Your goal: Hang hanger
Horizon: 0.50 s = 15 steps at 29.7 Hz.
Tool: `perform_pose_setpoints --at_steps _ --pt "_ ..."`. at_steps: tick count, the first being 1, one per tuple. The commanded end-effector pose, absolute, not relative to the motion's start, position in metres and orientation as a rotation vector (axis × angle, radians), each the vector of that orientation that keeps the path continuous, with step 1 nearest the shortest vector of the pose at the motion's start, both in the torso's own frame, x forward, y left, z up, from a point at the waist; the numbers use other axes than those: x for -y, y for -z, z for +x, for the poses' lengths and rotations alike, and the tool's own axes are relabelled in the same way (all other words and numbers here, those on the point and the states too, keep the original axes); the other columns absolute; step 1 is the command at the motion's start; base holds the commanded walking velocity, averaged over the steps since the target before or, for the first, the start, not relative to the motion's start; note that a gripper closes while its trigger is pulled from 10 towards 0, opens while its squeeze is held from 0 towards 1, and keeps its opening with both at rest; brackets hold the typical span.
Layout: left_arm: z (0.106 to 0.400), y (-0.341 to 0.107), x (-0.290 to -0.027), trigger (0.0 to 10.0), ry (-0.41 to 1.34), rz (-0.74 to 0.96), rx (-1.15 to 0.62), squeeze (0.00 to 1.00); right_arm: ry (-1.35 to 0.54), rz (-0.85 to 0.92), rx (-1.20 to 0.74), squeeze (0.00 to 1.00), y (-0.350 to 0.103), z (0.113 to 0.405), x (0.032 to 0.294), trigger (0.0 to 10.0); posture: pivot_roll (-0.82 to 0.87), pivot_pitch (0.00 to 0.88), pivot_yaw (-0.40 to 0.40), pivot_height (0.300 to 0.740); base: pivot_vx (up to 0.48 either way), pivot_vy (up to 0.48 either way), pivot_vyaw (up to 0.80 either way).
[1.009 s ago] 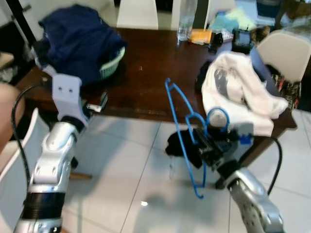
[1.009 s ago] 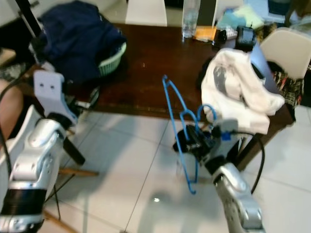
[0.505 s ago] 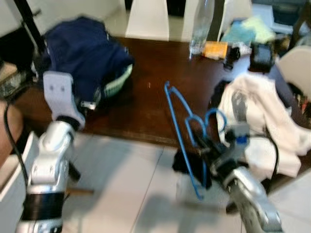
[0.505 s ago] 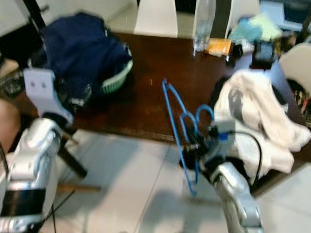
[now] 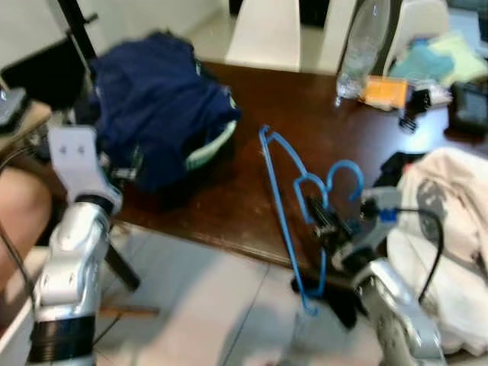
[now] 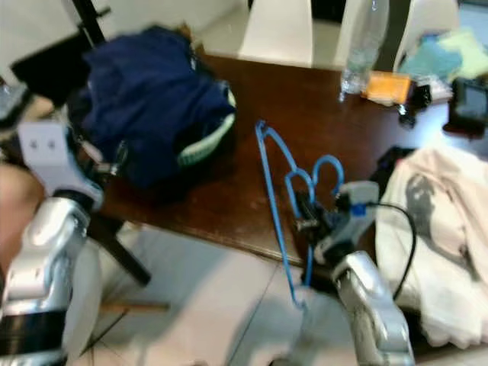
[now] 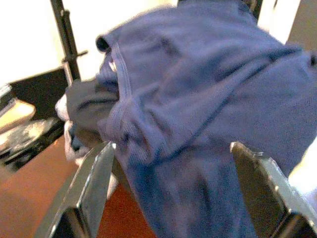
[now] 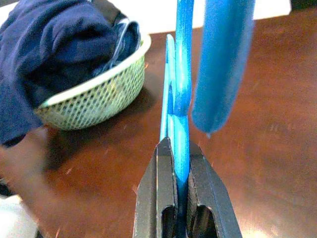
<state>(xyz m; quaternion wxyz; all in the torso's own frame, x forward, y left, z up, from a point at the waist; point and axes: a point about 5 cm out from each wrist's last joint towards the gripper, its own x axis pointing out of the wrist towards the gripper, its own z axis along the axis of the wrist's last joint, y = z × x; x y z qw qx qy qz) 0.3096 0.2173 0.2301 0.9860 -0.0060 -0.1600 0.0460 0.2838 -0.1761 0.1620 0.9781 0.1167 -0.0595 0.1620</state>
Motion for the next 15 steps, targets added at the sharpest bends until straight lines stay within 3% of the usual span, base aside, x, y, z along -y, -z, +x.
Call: perform_pose_setpoints --at_steps 1,11,15 --pt "0.308 -0.229 -0.224 10.0 -0.109 -0.022 0.317 0.00 -0.306 0.241 0.080 0.00 -0.151 0.281 0.177 10.0 0.09 0.192 -0.012 0.740 0.000 0.000 0.00" --pt "0.307 -0.226 -0.261 10.0 -0.287 -0.078 0.320 0.00 -0.298 0.237 0.073 0.00 -0.149 0.280 0.179 10.0 0.08 0.194 -0.016 0.740 0.000 0.000 0.00" --pt "0.314 -0.225 -0.269 10.0 -0.271 -0.106 0.312 0.00 -0.296 0.234 0.073 0.00 -0.149 0.280 0.180 10.0 0.08 0.194 -0.018 0.740 0.000 0.000 0.00"
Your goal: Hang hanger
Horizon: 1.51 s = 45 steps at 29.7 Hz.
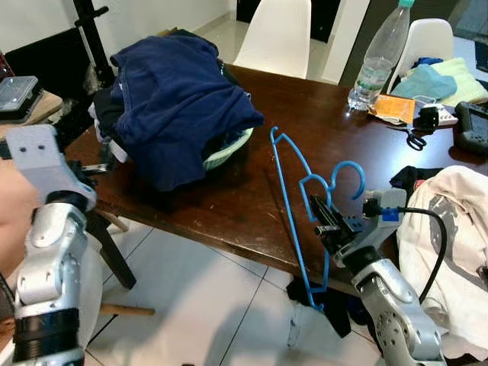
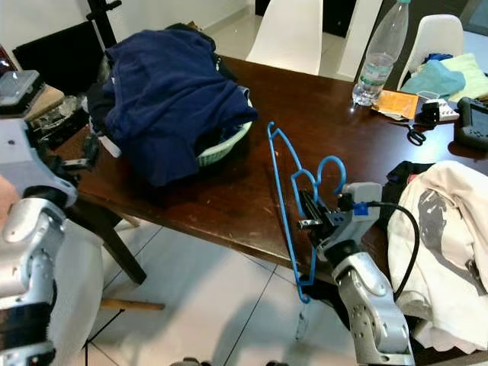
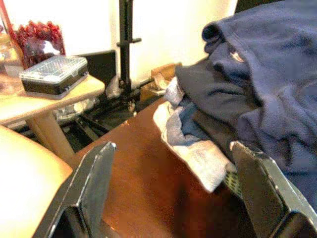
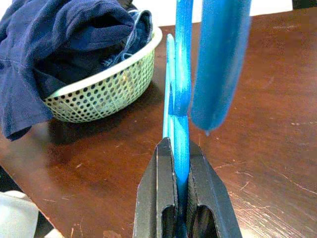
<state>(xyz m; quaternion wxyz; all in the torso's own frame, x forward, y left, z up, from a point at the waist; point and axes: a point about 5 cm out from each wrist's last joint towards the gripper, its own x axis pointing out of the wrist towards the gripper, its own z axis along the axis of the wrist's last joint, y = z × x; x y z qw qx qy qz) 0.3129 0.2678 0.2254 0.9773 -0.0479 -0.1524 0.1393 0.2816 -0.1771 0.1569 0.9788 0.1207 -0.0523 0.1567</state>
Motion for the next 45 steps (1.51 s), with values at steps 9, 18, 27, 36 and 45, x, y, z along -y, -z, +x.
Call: perform_pose_setpoints --at_steps 9,18,27,36,45 --pt "0.326 -0.229 -0.258 10.0 -0.148 -0.106 0.328 0.00 -0.301 0.225 0.081 0.00 -0.152 0.281 0.180 10.0 0.07 0.191 -0.016 0.740 0.000 0.000 0.00" --pt "0.335 -0.233 -0.236 10.0 0.001 -0.089 0.346 0.00 -0.295 0.224 0.084 0.00 -0.151 0.279 0.180 10.0 0.06 0.189 -0.012 0.740 0.000 0.000 0.00" --pt "0.337 -0.228 -0.231 10.0 0.063 -0.072 0.343 0.00 -0.295 0.225 0.088 0.00 -0.152 0.279 0.180 10.0 0.06 0.185 -0.008 0.740 0.000 0.000 0.00" --pt "0.348 -0.220 -0.238 10.0 0.087 -0.097 0.321 0.00 -0.284 0.224 0.100 0.00 -0.154 0.278 0.182 10.0 0.04 0.179 0.001 0.740 0.000 0.000 0.00" --pt "0.351 -0.226 -0.233 10.0 0.100 -0.096 0.344 0.00 -0.280 0.222 0.103 0.00 -0.154 0.278 0.183 10.0 0.04 0.170 0.001 0.740 0.000 0.000 0.00"
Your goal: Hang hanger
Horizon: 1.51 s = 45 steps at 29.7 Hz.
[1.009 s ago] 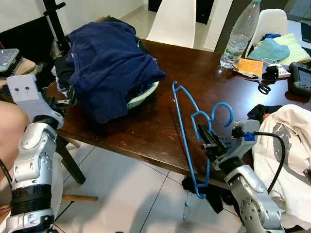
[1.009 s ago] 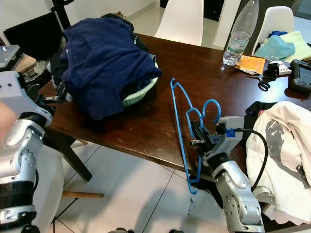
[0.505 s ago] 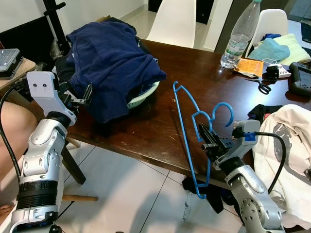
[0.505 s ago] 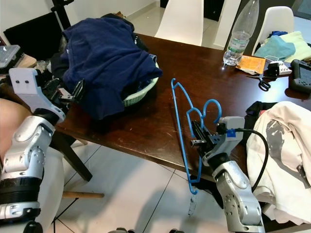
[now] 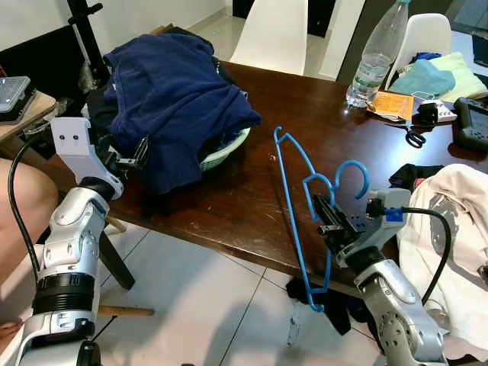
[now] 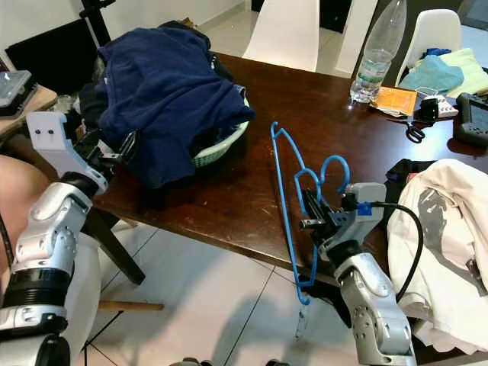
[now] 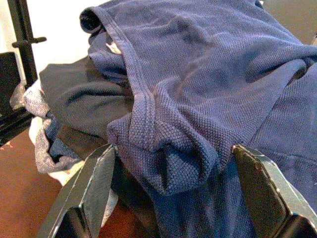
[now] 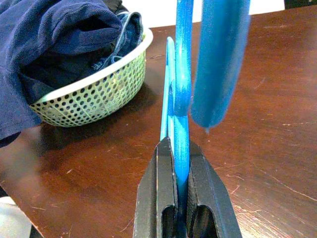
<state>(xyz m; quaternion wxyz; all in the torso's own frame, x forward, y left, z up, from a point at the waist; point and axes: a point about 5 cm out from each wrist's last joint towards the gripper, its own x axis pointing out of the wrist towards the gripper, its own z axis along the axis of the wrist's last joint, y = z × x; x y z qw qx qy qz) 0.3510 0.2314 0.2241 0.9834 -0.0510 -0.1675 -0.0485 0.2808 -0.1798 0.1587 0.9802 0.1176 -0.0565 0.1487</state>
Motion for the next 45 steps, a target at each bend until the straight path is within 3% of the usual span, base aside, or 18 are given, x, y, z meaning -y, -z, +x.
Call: perform_pose_setpoints --at_steps 1,8,9,10,11,12,13,14,36,45 --pt "0.351 -0.226 -0.233 10.0 0.100 -0.096 0.344 0.00 -0.280 0.222 0.103 0.00 -0.154 0.278 0.183 10.0 0.04 0.170 0.001 0.740 0.000 0.000 0.00" --pt "0.353 -0.234 -0.231 10.0 0.114 -0.094 0.384 0.00 -0.286 0.221 0.106 0.00 -0.155 0.280 0.181 10.0 0.04 0.164 -0.001 0.740 0.000 0.000 0.00" --pt "0.354 -0.235 -0.230 9.6 0.119 -0.095 0.389 0.00 -0.287 0.221 0.106 0.00 -0.155 0.280 0.181 10.0 0.04 0.161 -0.001 0.740 0.000 0.000 0.00" --pt "0.354 -0.235 -0.229 5.1 0.123 -0.096 0.392 0.00 -0.288 0.221 0.106 0.00 -0.155 0.280 0.181 10.0 0.04 0.162 0.001 0.740 0.000 0.000 0.00" --pt "0.354 -0.235 -0.229 5.1 0.123 -0.096 0.392 0.00 -0.288 0.221 0.106 0.00 -0.155 0.280 0.181 10.0 0.04 0.162 0.001 0.740 0.000 0.000 0.00" --pt "0.354 -0.235 -0.228 1.5 0.127 -0.097 0.394 0.00 -0.289 0.221 0.106 0.00 -0.155 0.280 0.180 10.0 0.04 0.163 0.002 0.740 0.000 0.000 0.00" --pt "0.354 -0.235 -0.228 1.5 0.127 -0.097 0.394 0.00 -0.289 0.221 0.106 0.00 -0.155 0.280 0.180 10.0 0.04 0.163 0.002 0.740 0.000 0.000 0.00" --pt "0.354 -0.235 -0.228 0.0 0.129 -0.098 0.394 0.00 -0.289 0.221 0.107 0.00 -0.155 0.281 0.180 10.0 0.04 0.163 0.002 0.740 0.000 0.000 0.00" --pt "0.357 -0.238 -0.223 0.1 0.155 -0.102 0.399 0.00 -0.275 0.217 0.112 0.00 -0.156 0.281 0.180 10.0 0.04 0.165 0.010 0.740 0.000 0.000 0.00" --pt "0.354 -0.261 -0.202 0.0 0.345 -0.104 0.458 0.00 -0.273 0.215 0.113 0.00 -0.155 0.282 0.180 10.0 0.05 0.160 0.010 0.740 0.000 0.000 0.00"
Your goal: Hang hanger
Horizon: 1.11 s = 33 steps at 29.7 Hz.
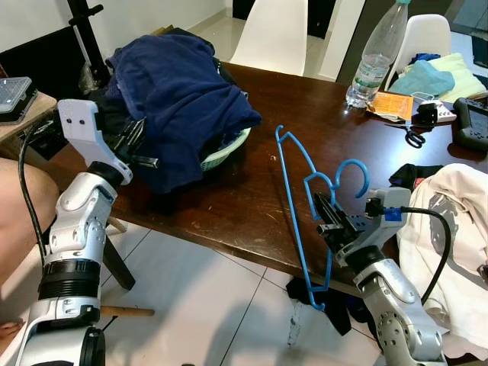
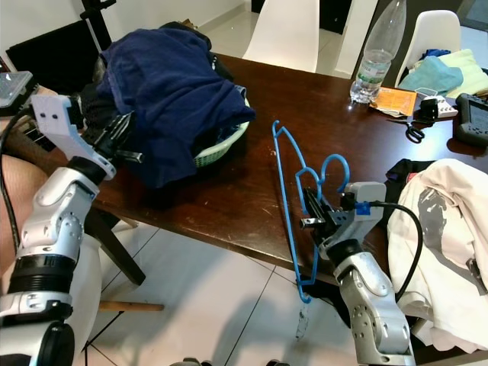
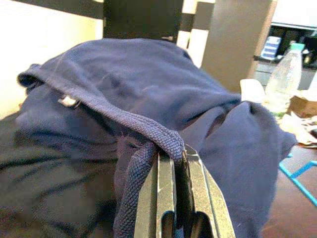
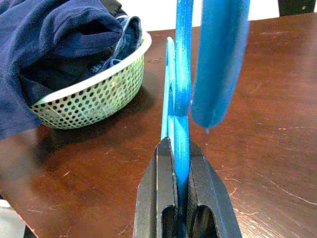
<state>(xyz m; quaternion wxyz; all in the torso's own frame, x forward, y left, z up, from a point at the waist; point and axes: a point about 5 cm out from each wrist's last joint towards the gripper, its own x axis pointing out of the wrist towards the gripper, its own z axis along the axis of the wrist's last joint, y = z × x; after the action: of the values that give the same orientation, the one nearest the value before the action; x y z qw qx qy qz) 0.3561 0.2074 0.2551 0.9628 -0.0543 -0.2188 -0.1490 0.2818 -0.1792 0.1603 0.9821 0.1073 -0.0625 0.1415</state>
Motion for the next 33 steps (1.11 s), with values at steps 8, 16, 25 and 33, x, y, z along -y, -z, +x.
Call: perform_pose_setpoints --at_steps 8,16,25,33 --pt "0.340 -0.290 -0.165 2.0 0.630 -0.144 0.514 0.00 -0.272 0.215 0.115 0.00 -0.156 0.283 0.180 10.0 0.05 0.158 0.008 0.740 0.000 0.000 0.00" --pt "0.285 -0.277 -0.081 10.0 1.189 -0.092 0.407 0.00 -0.274 0.218 0.115 0.00 -0.155 0.284 0.178 10.0 0.05 0.156 0.009 0.740 0.000 0.000 0.00" --pt "0.280 -0.261 -0.071 10.0 1.247 -0.076 0.320 0.00 -0.273 0.218 0.117 0.00 -0.155 0.285 0.178 10.0 0.06 0.152 0.010 0.740 0.000 0.000 0.00" --pt "0.293 -0.256 -0.077 10.0 1.109 -0.041 0.266 0.00 -0.278 0.218 0.115 0.00 -0.155 0.286 0.175 10.0 0.06 0.153 0.008 0.740 0.000 0.000 0.00"
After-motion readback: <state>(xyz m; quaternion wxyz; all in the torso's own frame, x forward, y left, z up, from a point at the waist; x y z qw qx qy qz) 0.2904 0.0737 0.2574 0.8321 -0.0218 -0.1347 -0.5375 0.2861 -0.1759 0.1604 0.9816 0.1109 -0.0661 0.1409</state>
